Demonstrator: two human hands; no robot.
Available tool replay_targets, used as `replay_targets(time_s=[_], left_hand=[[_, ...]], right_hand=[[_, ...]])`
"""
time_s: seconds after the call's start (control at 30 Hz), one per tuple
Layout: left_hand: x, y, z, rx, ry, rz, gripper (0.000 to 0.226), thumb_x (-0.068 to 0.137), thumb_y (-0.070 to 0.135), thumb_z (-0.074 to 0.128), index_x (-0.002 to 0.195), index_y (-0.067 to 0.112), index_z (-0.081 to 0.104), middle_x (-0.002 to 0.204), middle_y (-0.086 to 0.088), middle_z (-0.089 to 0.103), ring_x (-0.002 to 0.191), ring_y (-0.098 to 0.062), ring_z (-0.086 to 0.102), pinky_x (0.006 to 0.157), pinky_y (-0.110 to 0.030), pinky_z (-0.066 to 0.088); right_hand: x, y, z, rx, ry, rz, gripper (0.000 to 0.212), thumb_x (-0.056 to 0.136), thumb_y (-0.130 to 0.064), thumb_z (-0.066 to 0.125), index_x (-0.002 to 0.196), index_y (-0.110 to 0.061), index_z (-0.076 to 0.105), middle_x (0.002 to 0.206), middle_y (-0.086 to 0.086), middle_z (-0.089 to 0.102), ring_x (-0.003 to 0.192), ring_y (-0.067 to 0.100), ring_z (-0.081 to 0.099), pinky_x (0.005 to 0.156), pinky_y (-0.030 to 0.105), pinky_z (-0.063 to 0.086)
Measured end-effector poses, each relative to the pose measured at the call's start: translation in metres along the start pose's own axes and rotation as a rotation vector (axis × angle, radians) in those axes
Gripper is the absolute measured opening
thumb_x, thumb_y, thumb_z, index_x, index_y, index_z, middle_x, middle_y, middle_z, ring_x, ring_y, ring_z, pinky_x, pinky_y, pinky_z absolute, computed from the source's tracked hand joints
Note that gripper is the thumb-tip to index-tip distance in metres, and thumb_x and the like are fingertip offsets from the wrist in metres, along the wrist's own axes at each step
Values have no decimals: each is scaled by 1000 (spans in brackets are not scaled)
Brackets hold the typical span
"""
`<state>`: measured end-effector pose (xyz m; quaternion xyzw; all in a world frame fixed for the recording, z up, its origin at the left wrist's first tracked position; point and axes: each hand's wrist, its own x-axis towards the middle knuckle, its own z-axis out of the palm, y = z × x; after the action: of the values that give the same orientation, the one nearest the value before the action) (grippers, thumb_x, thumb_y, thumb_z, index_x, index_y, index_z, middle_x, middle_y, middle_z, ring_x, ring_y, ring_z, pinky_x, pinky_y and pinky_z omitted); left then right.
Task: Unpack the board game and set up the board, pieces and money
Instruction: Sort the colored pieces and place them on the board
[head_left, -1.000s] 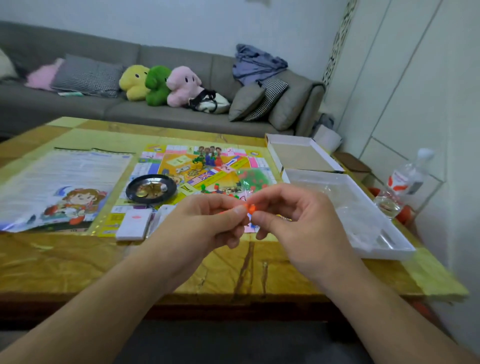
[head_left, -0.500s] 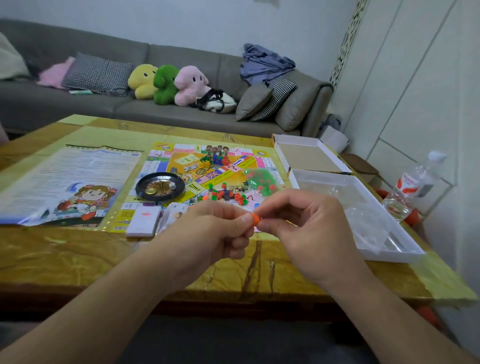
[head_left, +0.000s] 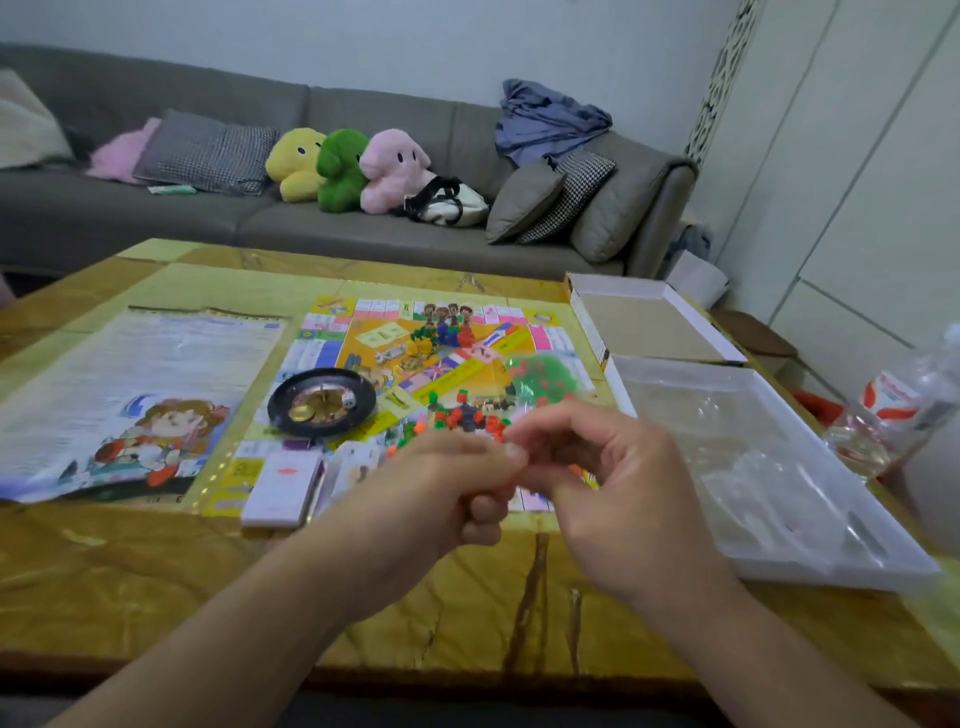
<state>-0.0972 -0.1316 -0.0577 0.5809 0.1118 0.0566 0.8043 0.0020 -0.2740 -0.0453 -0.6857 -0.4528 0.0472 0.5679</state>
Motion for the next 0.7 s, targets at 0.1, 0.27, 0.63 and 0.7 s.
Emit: replay_targets(time_s=[0.1, 0.27, 0.63, 0.7], left_hand=[[14, 3, -9, 124, 67, 36, 20, 93, 17, 70, 99, -1, 63, 75, -5, 41, 62, -13, 37, 56, -26, 31], [8, 14, -1, 89, 126, 95, 13, 102, 7, 58, 96, -4, 61, 70, -3, 39, 61, -14, 32, 56, -28, 26], [4, 28, -63, -5, 357, 14, 21, 103, 10, 58, 85, 10, 47, 70, -2, 30, 61, -14, 19, 60, -30, 16], [10, 29, -78, -36, 375, 15, 19, 103, 10, 57, 86, 8, 48, 72, -3, 30, 64, -15, 17, 58, -29, 17]], right_hand=[[16, 5, 3, -20, 20, 39, 37, 83, 14, 76, 95, -21, 78, 87, -8, 76, 87, 17, 75, 79, 33, 63], [17, -8, 8, -57, 41, -2, 39, 85, 13, 74, 93, -26, 77, 86, -11, 76, 86, 12, 74, 78, 29, 62], [45, 32, 33, -234, -31, 190, 34, 96, 3, 66, 106, -28, 70, 91, -12, 71, 85, -3, 67, 68, 10, 53], [58, 46, 43, -338, -104, 225, 30, 97, 3, 61, 107, -24, 70, 95, -10, 68, 87, 1, 65, 67, 11, 51]])
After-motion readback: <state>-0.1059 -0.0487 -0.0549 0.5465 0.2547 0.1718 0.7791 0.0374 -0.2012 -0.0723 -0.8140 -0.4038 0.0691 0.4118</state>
